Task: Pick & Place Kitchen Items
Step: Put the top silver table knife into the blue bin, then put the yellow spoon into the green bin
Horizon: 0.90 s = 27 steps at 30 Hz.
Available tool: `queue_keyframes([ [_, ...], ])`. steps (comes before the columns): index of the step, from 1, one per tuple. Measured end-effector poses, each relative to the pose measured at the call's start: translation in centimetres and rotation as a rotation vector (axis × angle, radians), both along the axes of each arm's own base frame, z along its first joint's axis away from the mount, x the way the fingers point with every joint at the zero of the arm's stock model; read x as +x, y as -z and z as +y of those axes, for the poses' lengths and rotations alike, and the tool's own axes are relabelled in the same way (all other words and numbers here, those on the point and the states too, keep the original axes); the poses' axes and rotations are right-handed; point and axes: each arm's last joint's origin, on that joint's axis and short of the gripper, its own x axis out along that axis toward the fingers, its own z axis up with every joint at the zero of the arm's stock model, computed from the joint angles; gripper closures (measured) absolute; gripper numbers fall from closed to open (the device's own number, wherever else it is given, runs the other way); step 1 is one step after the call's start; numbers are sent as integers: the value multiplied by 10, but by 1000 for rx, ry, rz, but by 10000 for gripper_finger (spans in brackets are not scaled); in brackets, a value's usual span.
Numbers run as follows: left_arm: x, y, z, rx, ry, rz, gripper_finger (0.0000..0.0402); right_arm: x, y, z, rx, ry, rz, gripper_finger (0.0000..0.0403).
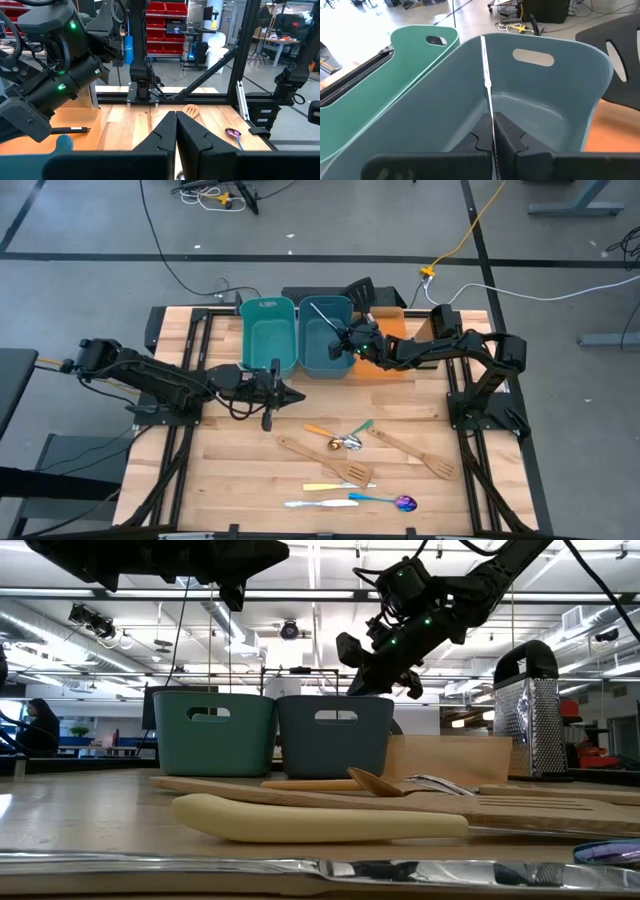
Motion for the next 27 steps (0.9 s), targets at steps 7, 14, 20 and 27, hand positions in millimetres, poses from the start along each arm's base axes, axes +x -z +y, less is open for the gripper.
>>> queue_keyframes([
  [7,0,0,0,-2,0,0,390,0,-1,0,-6,-3,-2,396],
  [14,0,0,0,-2,0,0,390,1,-3,0,-11,-8,-26,356],
  [20,0,0,0,-3,0,1,390,3,-5,0,-16,-29,-46,339],
  [27,0,0,0,-2,0,5,390,4,-5,2,-7,-110,-41,336],
])
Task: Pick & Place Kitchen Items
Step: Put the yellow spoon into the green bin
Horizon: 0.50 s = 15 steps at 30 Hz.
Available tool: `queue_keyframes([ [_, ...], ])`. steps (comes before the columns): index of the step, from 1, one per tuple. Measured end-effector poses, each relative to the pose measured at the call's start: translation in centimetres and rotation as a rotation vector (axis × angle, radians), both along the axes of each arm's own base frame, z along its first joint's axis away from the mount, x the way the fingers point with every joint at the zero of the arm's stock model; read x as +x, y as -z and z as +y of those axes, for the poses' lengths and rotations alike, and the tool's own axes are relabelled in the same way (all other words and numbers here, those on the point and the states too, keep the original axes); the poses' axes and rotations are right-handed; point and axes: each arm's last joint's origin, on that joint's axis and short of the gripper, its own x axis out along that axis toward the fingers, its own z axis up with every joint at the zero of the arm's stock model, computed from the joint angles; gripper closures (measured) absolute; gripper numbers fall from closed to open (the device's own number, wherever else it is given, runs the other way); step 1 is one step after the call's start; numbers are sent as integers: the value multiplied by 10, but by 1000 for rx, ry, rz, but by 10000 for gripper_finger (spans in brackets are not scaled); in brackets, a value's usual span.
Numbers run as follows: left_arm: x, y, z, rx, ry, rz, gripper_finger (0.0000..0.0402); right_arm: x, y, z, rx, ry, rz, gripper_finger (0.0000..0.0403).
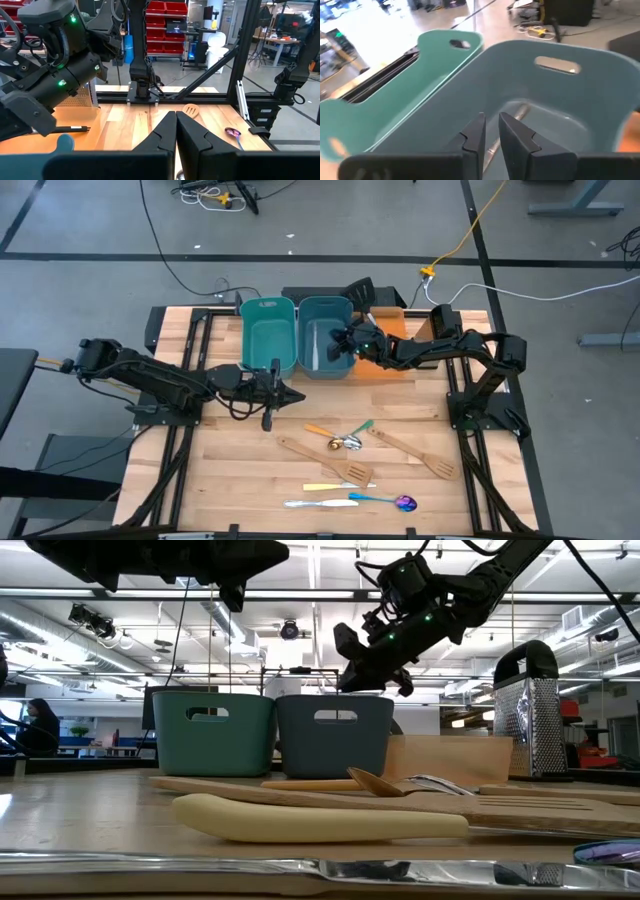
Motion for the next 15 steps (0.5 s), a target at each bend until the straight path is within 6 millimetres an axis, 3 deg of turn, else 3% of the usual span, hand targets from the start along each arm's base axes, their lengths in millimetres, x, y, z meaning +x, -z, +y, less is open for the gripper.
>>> queue_keyframes([
  [8,0,2,0,1,0,22,390,4,-3,6,-14,-156,-6,335],
  [15,0,6,0,-1,0,65,390,3,-19,19,-57,-288,-33,335],
])
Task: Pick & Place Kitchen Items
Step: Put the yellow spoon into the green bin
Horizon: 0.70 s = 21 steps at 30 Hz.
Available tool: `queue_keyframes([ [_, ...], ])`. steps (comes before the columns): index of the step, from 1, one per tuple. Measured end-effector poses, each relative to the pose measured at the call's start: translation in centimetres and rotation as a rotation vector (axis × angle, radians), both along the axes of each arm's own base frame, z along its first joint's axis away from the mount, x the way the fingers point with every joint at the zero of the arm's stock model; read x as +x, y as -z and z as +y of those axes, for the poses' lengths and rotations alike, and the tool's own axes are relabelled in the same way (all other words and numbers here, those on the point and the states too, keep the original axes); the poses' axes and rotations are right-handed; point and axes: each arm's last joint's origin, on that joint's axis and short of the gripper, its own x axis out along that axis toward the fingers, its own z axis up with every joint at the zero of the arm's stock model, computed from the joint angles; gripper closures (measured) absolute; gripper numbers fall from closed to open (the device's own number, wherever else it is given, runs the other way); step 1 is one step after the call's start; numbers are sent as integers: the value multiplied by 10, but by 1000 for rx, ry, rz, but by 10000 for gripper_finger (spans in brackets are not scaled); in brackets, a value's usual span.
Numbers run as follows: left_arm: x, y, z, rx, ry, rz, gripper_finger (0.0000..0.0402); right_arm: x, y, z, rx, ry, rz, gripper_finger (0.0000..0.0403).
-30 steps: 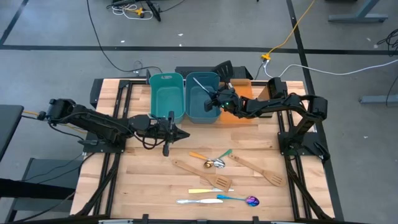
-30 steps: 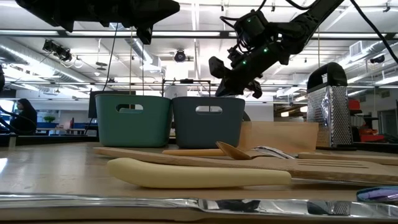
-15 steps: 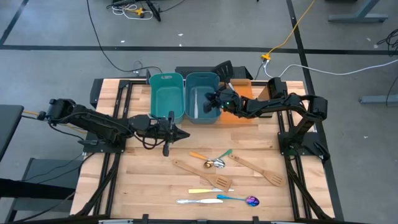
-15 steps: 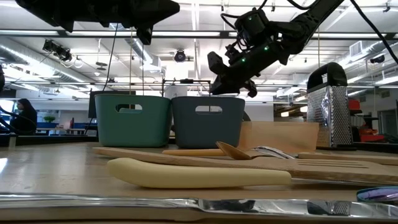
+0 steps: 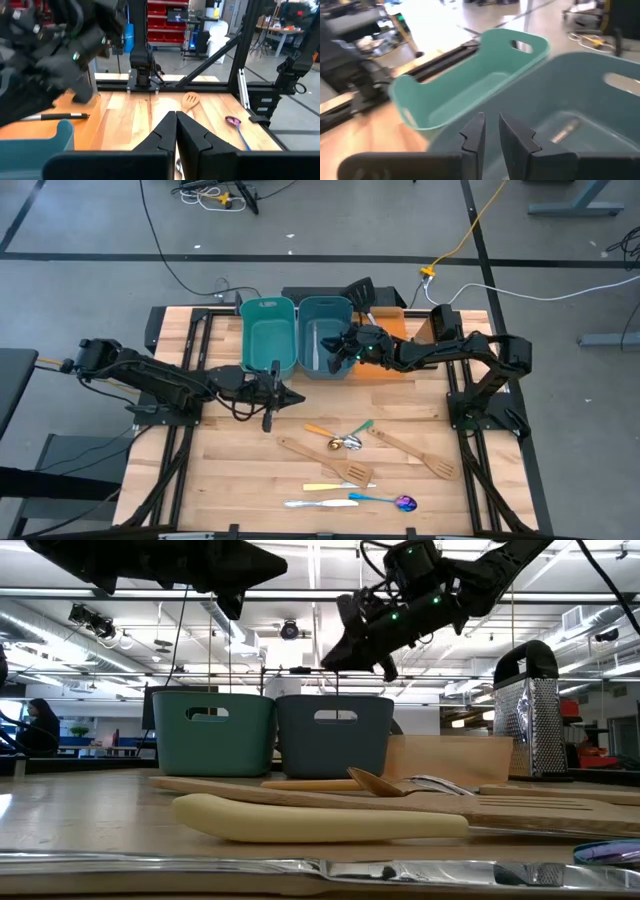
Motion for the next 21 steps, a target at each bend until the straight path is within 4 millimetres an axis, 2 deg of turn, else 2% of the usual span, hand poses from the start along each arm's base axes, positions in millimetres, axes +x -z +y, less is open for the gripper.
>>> queue_keyframes([
  [10,-1,2,-4,3,15,17,390,-6,-24,26,12,-234,-50,334],
  [21,-2,3,-14,5,57,30,390,-8,-26,61,53,-413,2,334],
])
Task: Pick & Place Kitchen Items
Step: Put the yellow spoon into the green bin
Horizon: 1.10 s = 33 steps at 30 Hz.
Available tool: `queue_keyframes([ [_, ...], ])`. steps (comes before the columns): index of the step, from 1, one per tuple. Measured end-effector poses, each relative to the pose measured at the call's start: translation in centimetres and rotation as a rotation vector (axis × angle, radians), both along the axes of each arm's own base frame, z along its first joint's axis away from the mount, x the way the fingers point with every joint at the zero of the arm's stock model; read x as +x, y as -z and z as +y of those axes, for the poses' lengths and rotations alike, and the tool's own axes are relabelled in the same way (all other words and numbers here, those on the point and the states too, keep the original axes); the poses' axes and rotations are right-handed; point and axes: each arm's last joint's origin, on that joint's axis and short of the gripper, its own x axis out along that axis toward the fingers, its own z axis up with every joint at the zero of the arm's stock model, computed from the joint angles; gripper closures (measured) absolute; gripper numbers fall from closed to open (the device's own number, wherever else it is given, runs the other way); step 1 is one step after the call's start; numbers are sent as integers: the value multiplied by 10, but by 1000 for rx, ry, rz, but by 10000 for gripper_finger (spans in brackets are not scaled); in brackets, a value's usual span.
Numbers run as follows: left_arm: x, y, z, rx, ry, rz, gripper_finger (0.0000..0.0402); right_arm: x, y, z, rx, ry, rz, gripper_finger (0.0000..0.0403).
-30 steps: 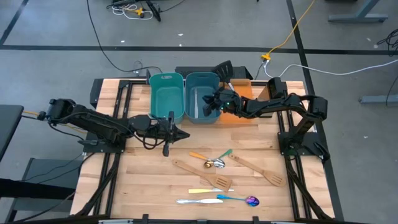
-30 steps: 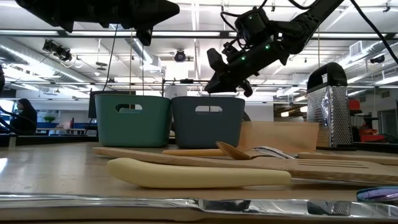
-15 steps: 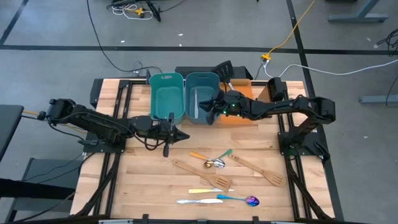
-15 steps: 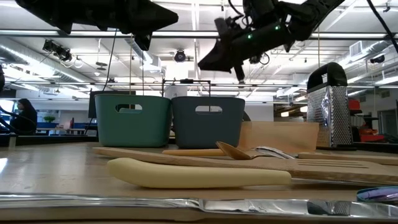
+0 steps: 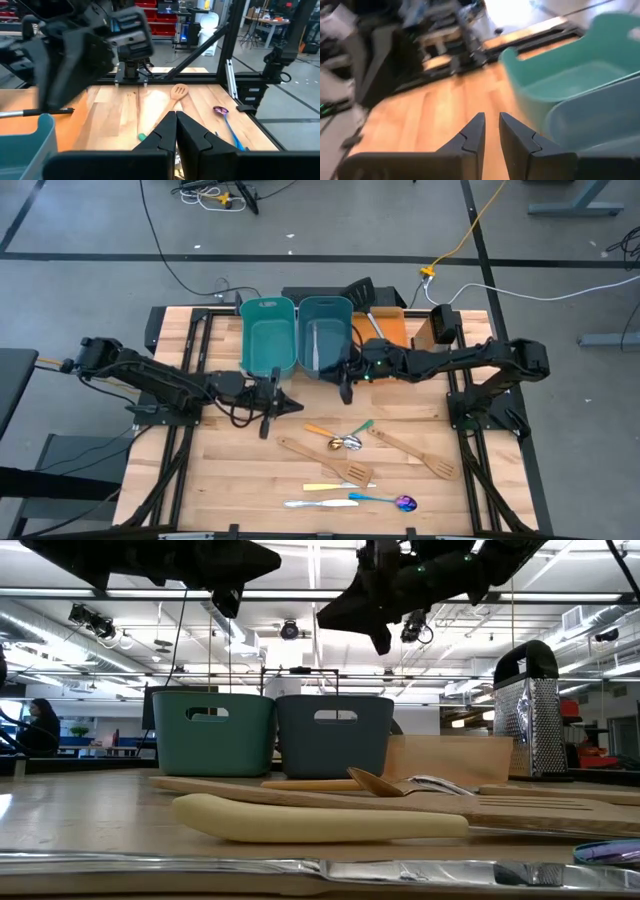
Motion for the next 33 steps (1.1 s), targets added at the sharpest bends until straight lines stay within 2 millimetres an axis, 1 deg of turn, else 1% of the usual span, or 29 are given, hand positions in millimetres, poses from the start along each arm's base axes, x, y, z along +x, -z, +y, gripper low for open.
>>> queue_keyframes([
  [7,-1,1,-7,3,28,13,390,-1,3,27,29,-122,40,334],
  [14,-2,2,-9,5,34,19,390,-4,9,50,48,-199,109,334],
  [27,-2,5,-8,6,34,49,390,-11,18,75,66,-262,227,334],
  [33,4,18,-11,20,38,112,390,-14,20,85,50,-271,244,334],
])
